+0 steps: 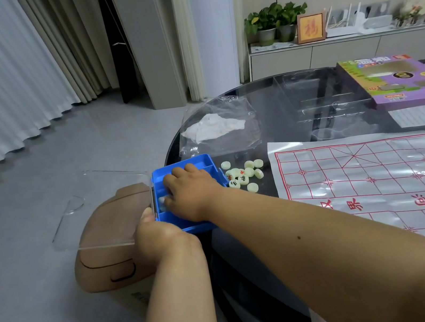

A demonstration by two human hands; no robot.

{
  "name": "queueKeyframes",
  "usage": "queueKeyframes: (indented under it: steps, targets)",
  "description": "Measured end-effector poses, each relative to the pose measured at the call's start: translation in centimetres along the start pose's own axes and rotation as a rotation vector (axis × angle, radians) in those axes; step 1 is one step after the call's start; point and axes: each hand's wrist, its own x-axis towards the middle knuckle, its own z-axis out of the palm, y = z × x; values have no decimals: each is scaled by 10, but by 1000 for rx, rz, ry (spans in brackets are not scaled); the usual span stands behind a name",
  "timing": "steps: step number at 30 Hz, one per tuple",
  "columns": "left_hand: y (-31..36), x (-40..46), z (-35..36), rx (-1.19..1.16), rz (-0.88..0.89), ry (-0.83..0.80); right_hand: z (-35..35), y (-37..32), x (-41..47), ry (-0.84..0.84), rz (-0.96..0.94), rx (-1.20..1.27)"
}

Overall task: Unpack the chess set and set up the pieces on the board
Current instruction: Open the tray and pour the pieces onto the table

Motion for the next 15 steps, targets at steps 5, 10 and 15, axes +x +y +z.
queueKeyframes:
  steps: [5, 10, 15]
  targets:
    - [-2, 1, 0, -15, -17, 3, 0, 3, 0, -34, 14, -4]
    - [-2, 0, 0, -40, -21, 9, 0, 4, 3, -53, 19, -30]
    - [-3, 1, 2, -46, -12, 52, 0, 5, 3, -58, 6, -11]
